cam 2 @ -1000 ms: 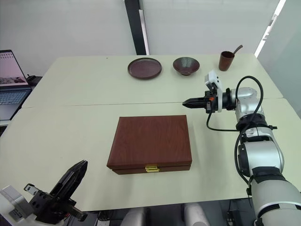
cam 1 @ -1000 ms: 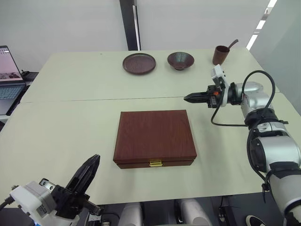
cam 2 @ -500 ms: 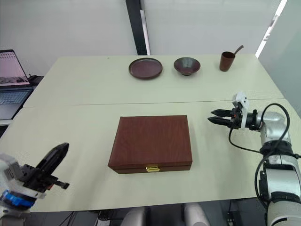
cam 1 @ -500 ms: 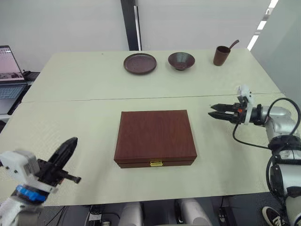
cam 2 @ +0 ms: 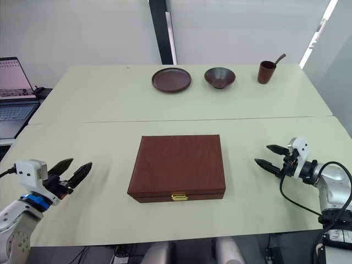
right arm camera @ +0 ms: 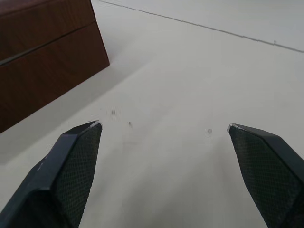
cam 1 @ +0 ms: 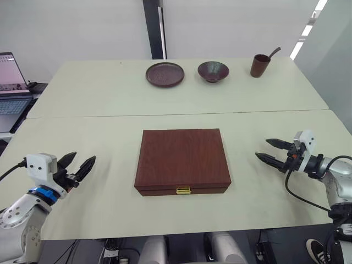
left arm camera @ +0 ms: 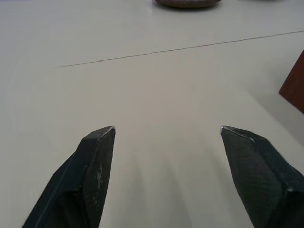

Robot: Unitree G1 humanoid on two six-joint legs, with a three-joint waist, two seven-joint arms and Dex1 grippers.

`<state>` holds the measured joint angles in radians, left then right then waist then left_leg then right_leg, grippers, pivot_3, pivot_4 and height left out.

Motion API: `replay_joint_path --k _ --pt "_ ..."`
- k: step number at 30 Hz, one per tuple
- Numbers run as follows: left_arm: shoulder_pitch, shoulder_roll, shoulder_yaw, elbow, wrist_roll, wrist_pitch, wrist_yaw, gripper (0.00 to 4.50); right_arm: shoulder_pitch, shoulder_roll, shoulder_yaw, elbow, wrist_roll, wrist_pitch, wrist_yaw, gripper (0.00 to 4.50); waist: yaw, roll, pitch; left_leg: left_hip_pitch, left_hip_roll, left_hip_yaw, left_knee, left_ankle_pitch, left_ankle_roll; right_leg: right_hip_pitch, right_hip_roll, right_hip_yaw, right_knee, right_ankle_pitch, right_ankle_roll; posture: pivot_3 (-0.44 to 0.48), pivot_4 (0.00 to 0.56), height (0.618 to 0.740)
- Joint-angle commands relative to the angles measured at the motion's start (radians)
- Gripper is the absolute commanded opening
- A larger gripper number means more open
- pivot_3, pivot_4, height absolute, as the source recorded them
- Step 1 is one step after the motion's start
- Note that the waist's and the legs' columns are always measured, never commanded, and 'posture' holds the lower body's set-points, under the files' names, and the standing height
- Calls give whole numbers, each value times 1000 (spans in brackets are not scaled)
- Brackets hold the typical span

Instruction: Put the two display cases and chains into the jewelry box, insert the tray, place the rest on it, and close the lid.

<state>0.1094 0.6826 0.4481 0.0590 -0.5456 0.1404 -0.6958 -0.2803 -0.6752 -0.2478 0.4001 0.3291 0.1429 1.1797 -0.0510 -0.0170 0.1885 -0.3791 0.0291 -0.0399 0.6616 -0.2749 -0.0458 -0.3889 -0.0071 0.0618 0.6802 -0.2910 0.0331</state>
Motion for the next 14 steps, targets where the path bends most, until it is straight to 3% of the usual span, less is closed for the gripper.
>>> replay_joint_path --k 1,14 --pt "-27 18 4 17 8 -20 -62 4468 15 -34 -35 -34 26 -14 -6 4500 1 0 0 0 0 1 0 0 0 0 -1 0 0 0 0 0 150 740" --pt "-38 28 16 32 52 19 -96 4468 28 -76 -39 -58 55 27 -27 4500 -3 0 0 0 0 0 0 0 0 0 -1 1 1 0 1 0 150 740"
